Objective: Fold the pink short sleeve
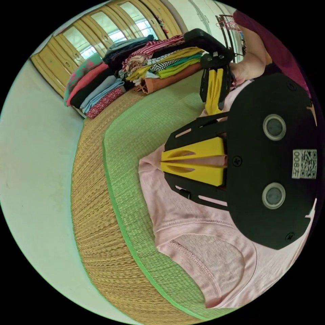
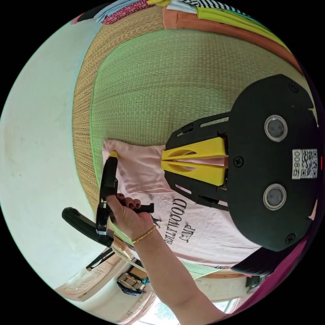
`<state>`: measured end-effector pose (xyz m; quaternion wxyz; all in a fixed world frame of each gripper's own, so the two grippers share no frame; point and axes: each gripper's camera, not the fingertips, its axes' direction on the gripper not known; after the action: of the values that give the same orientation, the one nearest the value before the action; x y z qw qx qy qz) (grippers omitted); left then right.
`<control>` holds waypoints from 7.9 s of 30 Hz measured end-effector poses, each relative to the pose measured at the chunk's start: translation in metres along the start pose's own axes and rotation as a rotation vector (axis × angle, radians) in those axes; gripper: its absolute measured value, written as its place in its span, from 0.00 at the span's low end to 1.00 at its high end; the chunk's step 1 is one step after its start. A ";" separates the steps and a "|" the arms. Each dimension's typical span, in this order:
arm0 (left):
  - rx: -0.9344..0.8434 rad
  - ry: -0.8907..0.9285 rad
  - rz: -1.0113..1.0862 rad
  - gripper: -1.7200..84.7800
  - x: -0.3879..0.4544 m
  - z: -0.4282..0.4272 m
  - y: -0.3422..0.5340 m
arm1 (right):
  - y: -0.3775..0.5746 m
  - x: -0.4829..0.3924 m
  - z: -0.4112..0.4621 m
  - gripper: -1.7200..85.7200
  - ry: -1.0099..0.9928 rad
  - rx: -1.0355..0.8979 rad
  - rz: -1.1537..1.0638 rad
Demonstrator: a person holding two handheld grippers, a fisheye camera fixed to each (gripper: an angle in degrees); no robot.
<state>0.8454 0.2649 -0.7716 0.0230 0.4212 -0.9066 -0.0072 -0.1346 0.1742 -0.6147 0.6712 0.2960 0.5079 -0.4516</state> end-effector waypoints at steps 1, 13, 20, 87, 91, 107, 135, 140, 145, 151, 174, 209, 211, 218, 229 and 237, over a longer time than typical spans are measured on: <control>0.032 0.031 0.011 0.02 0.001 -0.005 0.013 | -0.001 -0.001 0.000 0.02 0.003 0.000 -0.002; 0.024 0.116 0.025 0.02 -0.015 -0.026 0.223 | -0.013 -0.048 0.019 0.02 -0.067 -0.053 -0.045; 0.329 0.043 -0.224 0.04 -0.079 -0.139 0.447 | -0.018 -0.093 0.009 0.02 -0.083 -0.044 -0.080; 0.807 0.110 -0.727 0.02 -0.291 -0.128 1.016 | -0.139 -0.811 0.351 0.04 -0.033 -0.241 -0.779; 0.806 0.104 -0.708 0.02 -0.289 -0.133 1.005 | -0.148 -0.783 0.348 0.03 -0.133 -0.247 -0.727; 0.666 0.108 -0.384 0.02 -0.247 -0.149 0.864 | -0.161 -0.524 0.261 0.03 -0.471 -0.071 -0.395; 0.321 -0.065 -0.306 0.02 -0.223 -0.147 0.673 | -0.085 -0.285 0.333 0.04 -0.416 -0.210 -0.073; 0.215 -0.173 -0.300 0.02 -0.213 -0.149 0.643 | -0.084 -0.283 0.331 0.04 -0.418 -0.204 -0.085; 0.197 -0.222 -0.301 0.02 -0.205 -0.159 0.627 | -0.078 -0.270 0.321 0.04 -0.375 -0.205 -0.075; 0.199 -0.248 -0.306 0.02 -0.203 -0.177 0.618 | -0.070 -0.267 0.293 0.03 -0.343 -0.136 -0.055; 0.243 -0.281 -0.377 0.02 -0.212 -0.261 0.637 | -0.133 -0.451 0.316 0.02 -0.380 -0.204 -0.404; 0.144 -0.422 -0.313 0.02 -0.153 -0.340 0.646 | -0.024 -0.100 0.023 0.02 0.044 -0.093 0.079; 0.144 -0.429 -0.314 0.02 -0.153 -0.344 0.645 | -0.031 -0.094 0.016 0.02 0.043 -0.103 0.085; 0.064 -0.469 -0.317 0.02 -0.154 -0.359 0.633 | -0.070 -0.065 -0.013 0.02 0.009 -0.213 0.128; 0.061 -0.236 -0.495 0.02 -0.105 -0.410 0.761 | 0.033 -0.029 -0.133 0.02 -0.056 -0.271 0.150; 0.081 -0.065 -0.626 0.05 -0.060 -0.447 0.896 | 0.197 0.005 -0.274 0.03 -0.244 -0.160 0.267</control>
<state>0.2210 0.8917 -0.2985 -0.0259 0.6801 -0.7326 0.0086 -0.0688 0.4894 -0.7164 0.8033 0.2494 0.4132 -0.3490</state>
